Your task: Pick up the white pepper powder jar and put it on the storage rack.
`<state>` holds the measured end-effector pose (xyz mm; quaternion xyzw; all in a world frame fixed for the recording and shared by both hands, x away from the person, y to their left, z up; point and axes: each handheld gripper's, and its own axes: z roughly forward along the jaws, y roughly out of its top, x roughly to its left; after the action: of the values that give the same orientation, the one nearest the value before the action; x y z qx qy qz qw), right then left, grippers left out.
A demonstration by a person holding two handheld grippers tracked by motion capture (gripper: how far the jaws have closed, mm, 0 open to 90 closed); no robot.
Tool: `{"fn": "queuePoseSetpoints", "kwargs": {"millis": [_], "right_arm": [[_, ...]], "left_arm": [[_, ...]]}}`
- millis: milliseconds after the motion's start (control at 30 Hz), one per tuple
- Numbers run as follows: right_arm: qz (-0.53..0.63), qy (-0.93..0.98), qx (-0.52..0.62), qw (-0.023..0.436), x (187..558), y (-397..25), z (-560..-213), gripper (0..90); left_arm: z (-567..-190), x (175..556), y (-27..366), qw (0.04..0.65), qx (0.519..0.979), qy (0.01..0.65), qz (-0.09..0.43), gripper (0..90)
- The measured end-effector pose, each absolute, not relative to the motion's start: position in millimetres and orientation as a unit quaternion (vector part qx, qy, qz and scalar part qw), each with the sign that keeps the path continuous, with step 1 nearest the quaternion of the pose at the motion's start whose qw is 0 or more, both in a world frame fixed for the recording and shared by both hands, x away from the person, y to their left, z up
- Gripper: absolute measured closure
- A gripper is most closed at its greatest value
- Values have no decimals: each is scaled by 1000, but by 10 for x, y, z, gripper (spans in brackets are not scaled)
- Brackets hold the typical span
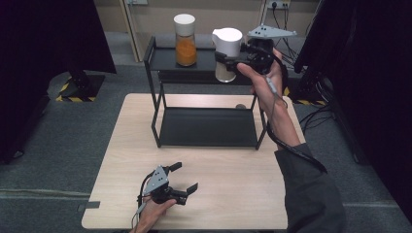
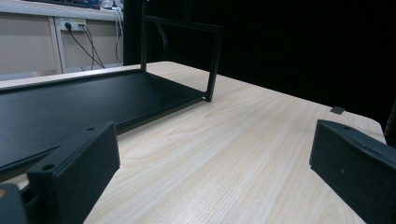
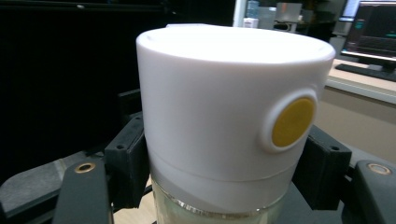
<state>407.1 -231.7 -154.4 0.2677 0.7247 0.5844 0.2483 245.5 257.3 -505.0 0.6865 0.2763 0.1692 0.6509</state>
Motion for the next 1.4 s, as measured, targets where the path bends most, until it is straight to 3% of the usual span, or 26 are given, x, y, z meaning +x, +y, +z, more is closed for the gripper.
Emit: {"fn": "queuePoseSetpoints", "kwargs": {"millis": [633,1400], "right_arm": [[563,704,318,293,4402,-2032,-1568,308],[555,693,343,304,4598,-1748,-1708,308]], "left_arm": [[-5047,2454,2570,652,686,275,170,11],[-5046,2454,2563,654,688,269,165,11]]}}
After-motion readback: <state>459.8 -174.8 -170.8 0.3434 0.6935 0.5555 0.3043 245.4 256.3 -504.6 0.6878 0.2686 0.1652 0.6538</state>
